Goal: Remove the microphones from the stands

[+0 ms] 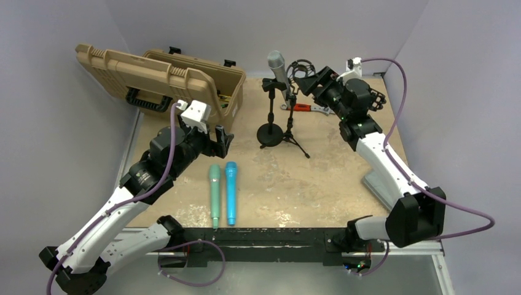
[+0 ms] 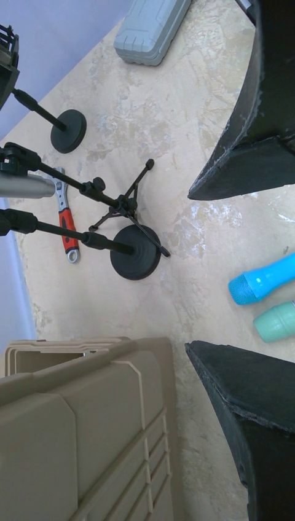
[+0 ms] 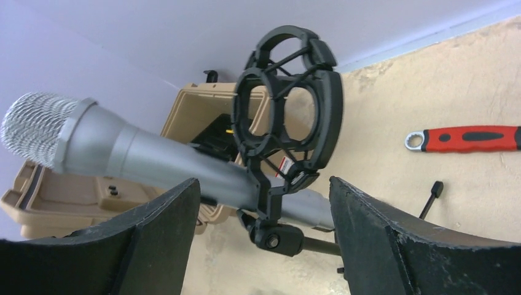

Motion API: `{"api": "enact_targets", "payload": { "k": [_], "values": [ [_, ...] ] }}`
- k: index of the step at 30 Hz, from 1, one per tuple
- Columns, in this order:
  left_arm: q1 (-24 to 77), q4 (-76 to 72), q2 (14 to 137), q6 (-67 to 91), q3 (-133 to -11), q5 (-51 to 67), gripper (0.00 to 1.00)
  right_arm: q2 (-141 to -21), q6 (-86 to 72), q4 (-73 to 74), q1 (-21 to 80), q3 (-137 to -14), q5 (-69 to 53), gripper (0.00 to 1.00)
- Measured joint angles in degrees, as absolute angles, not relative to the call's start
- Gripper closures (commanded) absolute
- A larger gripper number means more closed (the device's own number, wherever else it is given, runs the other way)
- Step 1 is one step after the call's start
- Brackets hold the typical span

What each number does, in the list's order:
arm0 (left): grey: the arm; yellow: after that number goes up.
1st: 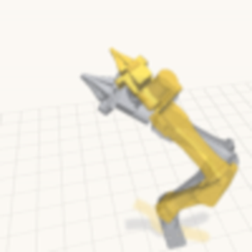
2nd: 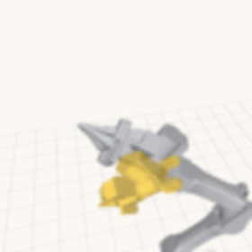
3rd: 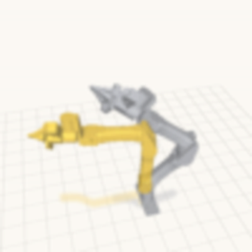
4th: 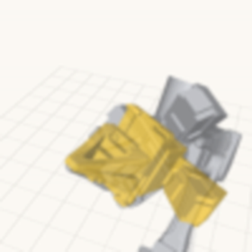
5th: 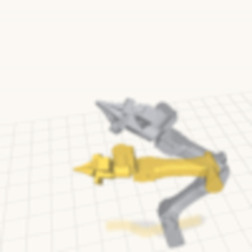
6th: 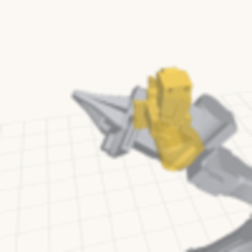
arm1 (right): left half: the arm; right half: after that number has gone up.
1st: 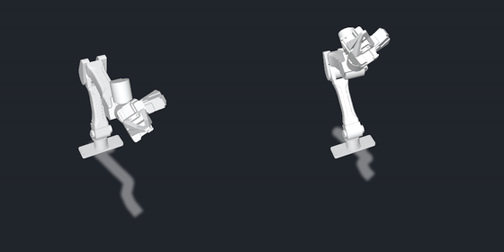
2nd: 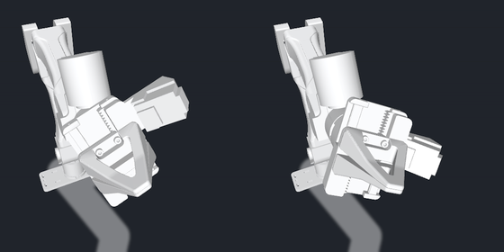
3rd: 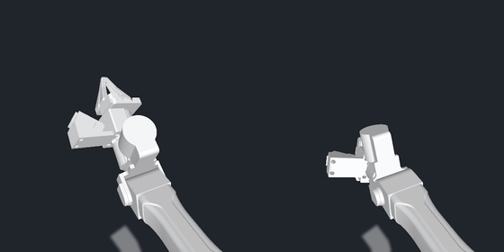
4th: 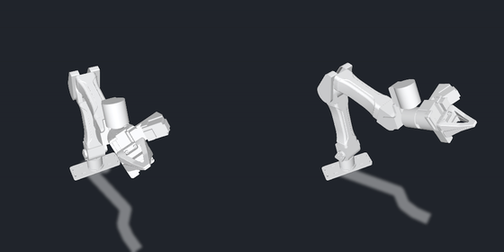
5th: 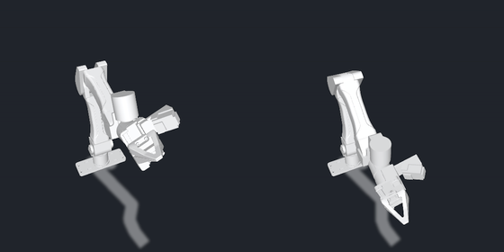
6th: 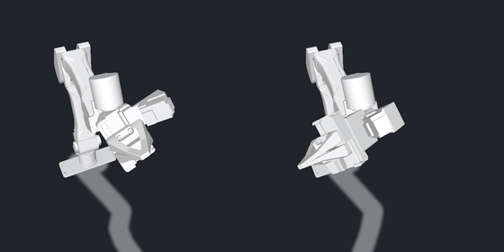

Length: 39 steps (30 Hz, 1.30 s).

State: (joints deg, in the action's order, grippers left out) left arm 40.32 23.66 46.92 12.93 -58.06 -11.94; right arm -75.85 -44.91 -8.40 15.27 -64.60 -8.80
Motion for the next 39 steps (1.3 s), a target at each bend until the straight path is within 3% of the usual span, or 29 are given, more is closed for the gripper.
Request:
{"api": "enact_targets", "payload": {
  "k": [2, 6, 17, 20, 25, 28, 32, 38, 39],
  "values": [
    [40.3, 23.7, 46.9, 12.9, -58.1, -11.9, 0.18, -76.6, -46.1, -8.4, 15.3, -64.6, -7.8, 0.26],
    [40.3, 23.7, 46.9, 12.9, -58.1, -11.9, 0.18, -78.7, -48.3, -8.1, 15.3, -65.2, -5.4, 0.37],
    [40.3, 23.7, 46.9, 12.9, -58.1, -11.9, 0.18, -81.8, -51.4, -9.7, 15.3, -66.3, -4.4, 0.44],
    [40.3, 23.7, 46.9, 12.9, -58.1, -11.9, 0.18, -82.1, -51.4, -10.6, 15.3, -66.3, -4.4, 0.41],
    [40.3, 23.7, 46.9, 13.0, -58.1, -11.8, 0.18, -82.1, -51.4, -12.4, 15.3, -66.3, -4.2, 0.26],
    [40.3, 23.7, 46.9, 13.0, -58.1, -11.7, 0.18, -82.2, -51.4, -13.1, 15.3, -66.4, -4.7, 0.26],
    [40.3, 23.7, 46.9, 13.0, -58.1, -11.6, 0.18, -82.2, -51.3, -13.5, 15.3, -66.5, -5.0, 0.37],
    [40.3, 23.7, 46.9, 12.9, -58.3, -11.5, 0.18, -84.1, -51.3, -11.9, 15.3, -68.1, -2.0, 0.42],
    [40.3, 23.7, 46.9, 13.0, -58.3, -11.5, 0.18, -84.4, -51.2, -11.5, 15.2, -68.4, -1.7, 0.48]
  ]
}}
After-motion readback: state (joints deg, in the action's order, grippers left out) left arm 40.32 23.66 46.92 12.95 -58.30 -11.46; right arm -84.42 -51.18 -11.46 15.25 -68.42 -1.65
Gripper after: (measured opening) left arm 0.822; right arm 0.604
